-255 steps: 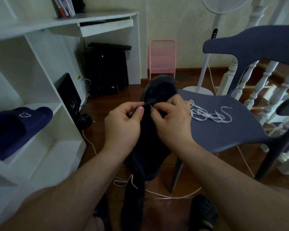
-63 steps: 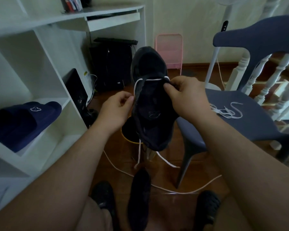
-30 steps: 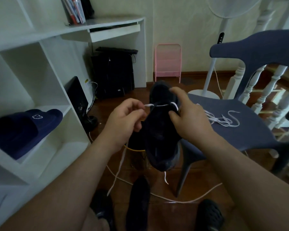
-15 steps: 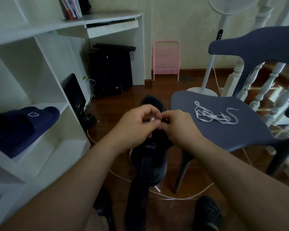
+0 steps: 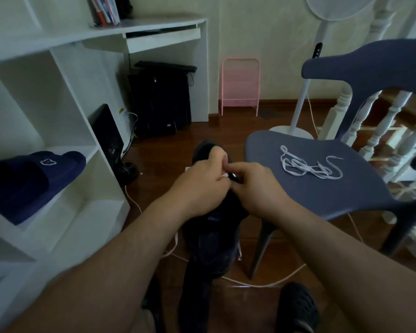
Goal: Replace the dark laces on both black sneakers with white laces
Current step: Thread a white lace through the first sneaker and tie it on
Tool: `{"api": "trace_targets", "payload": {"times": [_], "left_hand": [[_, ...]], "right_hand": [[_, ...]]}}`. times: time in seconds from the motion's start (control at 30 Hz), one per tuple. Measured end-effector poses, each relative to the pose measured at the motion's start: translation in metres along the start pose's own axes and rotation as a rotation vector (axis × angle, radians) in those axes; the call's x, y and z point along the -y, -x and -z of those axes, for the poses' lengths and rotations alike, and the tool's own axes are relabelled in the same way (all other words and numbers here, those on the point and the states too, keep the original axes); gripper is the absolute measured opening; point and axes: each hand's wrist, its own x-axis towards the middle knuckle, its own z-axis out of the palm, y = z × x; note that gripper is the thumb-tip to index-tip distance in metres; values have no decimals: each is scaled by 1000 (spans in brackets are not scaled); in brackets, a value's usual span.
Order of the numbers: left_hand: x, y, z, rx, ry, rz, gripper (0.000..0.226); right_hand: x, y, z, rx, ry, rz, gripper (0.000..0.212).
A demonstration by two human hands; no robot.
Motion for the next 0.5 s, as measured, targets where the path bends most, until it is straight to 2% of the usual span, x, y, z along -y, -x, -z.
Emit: {"api": "trace_targets", "payload": {"times": [0.07,0.13,0.23,0.3,0.4,0.5], "left_hand": [[0,3,1,32,73,-29,18],[-1,9,5,-18,269,-92,21],[-7,19,21,-350,587,-251,17],[-9,22,33,-542,680,-331,17],[1,18,29,-570,525,-224,22],[18,7,11,-334,187,13,26]], "right_hand": [[-2,-2,1,-5,40,-20,16],[-6,-3,4,-22,57,-43,11],[-14,-5,9,-41,36,-91,8],[-18,-5,13,-53,39,-112,9],[-18,-4,15,-77,40,-112,12],[-16,-4,18,-83,46,-105,51]]}}
